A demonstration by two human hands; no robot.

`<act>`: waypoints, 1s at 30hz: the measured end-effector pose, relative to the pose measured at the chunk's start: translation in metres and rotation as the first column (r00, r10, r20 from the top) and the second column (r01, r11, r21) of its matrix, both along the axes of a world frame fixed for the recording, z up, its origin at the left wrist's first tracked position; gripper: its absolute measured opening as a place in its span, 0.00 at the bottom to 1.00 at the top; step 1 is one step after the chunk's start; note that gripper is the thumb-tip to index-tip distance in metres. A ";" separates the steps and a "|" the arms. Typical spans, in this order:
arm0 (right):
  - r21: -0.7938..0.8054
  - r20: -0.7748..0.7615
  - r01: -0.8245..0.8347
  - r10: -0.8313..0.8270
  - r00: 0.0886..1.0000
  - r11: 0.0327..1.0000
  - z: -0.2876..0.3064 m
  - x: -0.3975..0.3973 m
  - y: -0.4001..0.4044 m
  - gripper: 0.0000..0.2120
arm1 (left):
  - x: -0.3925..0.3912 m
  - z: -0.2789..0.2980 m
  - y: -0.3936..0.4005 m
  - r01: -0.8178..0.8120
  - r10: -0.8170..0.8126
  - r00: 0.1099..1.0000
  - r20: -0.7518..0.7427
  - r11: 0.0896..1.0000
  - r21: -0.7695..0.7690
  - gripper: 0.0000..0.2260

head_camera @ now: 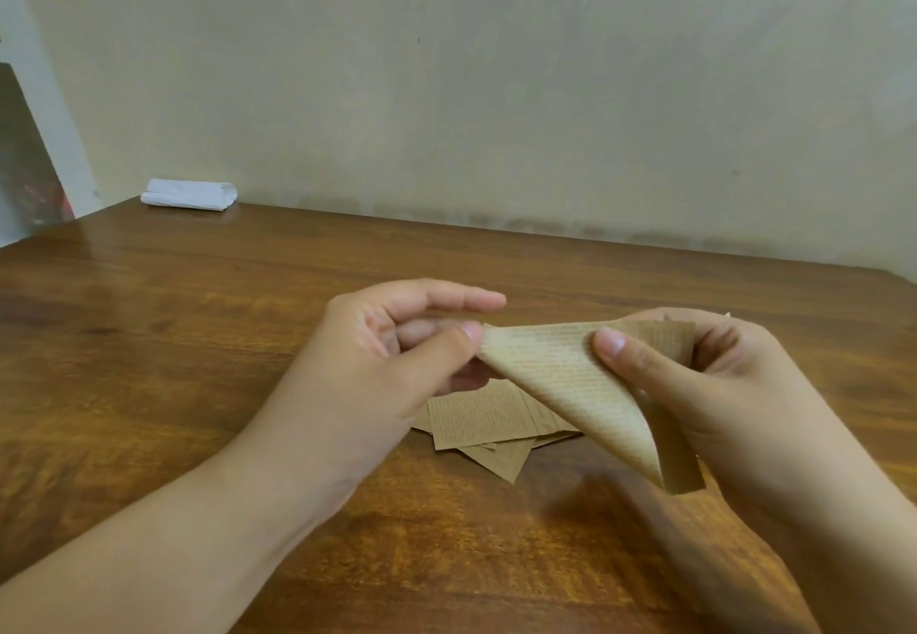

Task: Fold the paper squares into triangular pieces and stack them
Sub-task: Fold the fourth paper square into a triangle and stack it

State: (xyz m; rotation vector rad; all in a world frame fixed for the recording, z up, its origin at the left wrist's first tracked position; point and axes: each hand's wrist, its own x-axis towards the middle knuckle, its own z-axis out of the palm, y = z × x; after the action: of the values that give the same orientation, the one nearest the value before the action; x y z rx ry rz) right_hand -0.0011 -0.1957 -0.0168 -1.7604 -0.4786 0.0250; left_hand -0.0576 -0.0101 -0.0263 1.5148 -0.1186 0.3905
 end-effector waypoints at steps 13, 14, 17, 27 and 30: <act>-0.031 -0.040 -0.030 0.029 0.999 0.999 0.001 -0.002 -0.001 0.13 | 0.004 -0.007 -0.002 0.013 -0.018 0.998 0.057 0.996 0.089 0.11; -0.031 -0.047 -0.024 0.023 0.999 0.999 0.001 -0.002 0.000 0.14 | 0.004 -0.007 -0.003 0.012 -0.017 0.998 0.058 0.996 0.083 0.11; -0.026 -0.058 -0.012 0.011 0.998 1.000 0.000 -0.001 0.000 0.15 | 0.005 -0.007 -0.005 0.006 -0.009 0.999 0.053 0.999 0.051 0.11; -0.014 -0.070 -0.018 0.017 0.997 1.000 0.000 0.000 0.000 0.17 | 0.006 -0.008 -0.004 0.017 -0.020 0.998 0.057 0.998 0.058 0.10; -0.012 -0.069 -0.014 0.013 0.998 1.000 0.000 0.000 0.000 0.17 | 0.005 -0.008 -0.005 0.015 -0.017 0.998 0.053 0.999 0.043 0.11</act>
State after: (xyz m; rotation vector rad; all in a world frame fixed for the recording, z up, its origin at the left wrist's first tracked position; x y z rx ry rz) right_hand -0.0013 -0.1954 -0.0167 -1.7627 -0.4411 0.0983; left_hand -0.0521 -0.0153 -0.0341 1.5447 -0.1818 0.4175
